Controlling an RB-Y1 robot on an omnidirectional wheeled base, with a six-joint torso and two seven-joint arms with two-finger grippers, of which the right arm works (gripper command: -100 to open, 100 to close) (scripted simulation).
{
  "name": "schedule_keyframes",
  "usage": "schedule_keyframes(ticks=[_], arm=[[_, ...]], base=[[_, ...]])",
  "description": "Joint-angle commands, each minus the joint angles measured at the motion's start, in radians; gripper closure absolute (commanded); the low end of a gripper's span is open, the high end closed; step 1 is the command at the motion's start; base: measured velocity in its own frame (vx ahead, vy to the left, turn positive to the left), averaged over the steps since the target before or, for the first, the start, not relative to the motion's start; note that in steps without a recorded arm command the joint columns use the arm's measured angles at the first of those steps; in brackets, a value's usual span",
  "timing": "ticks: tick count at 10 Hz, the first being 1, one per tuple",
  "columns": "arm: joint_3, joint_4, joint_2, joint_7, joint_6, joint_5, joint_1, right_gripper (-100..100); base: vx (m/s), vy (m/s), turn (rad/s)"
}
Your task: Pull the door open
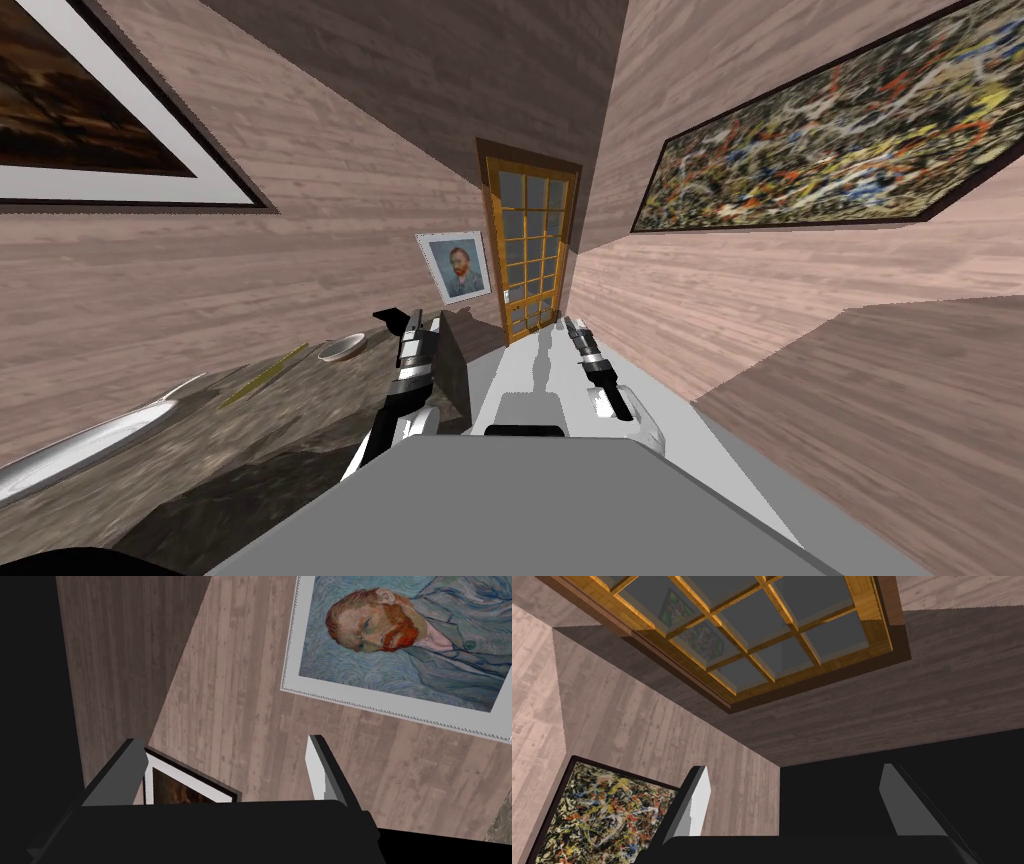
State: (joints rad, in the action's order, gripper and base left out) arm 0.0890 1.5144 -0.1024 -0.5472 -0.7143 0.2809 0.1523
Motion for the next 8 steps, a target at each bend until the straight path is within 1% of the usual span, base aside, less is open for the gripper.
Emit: schedule_keyframes(ticks=[1, 8], arm=[[0.002, -0.044, -0.001, -0.029, -0.011, 0.014, -0.017, -100], [0.013, -0.245, 0.001, -0.151, -0.062, 0.072, -0.098, -100]], base=[[0.07, 0.017, -0.006], [0.086, 0.017, -0.004]])
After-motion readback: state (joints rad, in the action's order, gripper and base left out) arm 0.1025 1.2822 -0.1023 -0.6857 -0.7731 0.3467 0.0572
